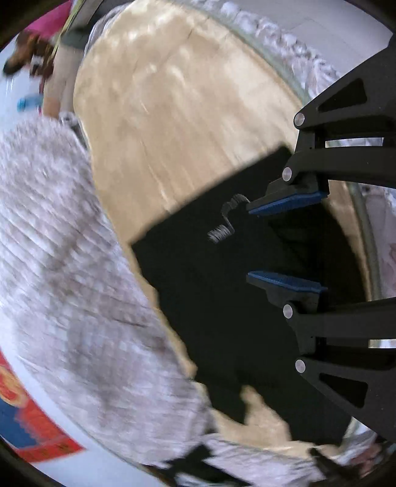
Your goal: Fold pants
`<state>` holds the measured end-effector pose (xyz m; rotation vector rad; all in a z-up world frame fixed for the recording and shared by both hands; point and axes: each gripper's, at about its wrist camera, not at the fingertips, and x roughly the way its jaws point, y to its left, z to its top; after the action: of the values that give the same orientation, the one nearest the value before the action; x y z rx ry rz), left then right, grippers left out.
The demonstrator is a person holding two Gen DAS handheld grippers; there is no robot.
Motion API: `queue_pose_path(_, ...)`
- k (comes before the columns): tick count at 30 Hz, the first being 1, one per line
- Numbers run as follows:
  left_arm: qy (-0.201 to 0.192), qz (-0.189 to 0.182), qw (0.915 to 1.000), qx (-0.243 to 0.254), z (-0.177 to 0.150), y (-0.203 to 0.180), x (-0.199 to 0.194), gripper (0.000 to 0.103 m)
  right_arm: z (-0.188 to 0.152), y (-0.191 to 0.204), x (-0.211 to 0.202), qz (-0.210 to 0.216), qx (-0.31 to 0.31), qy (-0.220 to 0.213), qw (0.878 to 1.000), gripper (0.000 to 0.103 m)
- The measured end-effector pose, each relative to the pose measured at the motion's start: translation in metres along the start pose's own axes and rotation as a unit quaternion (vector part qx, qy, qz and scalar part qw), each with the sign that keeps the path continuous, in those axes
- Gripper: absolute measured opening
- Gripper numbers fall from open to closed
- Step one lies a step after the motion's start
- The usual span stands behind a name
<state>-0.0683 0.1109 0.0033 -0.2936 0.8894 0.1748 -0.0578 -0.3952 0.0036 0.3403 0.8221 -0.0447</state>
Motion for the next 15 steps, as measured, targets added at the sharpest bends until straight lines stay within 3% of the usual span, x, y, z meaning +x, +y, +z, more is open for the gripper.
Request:
queue_pose_path(2,0.01,0.01,0.9999,0.01,-0.004,0.0,0.006,0.009,-0.008,-0.013,0.019,-0.022,0.023,0.043,0.999,0.037)
queue_pose_path(5,0.001,0.017,0.9998,0.014,-0.003,-0.003,-0.001,0.013,-0.004,-0.025,0.008,-0.012,0.057,0.019,0.998,0.037)
queue_pose_path(9,0.0,0.0,0.9996,0.03,0.004,-0.02,-0.003,0.024,0.011,-0.002,-0.008,-0.009,0.008,-0.018,1.0,0.037)
queue_pose_path(15,0.004,-0.037,0.9945,0.098,0.03,-0.067,0.012,0.036,0.041,0.059,0.024,0.047,-0.087,0.034,0.994,0.037)
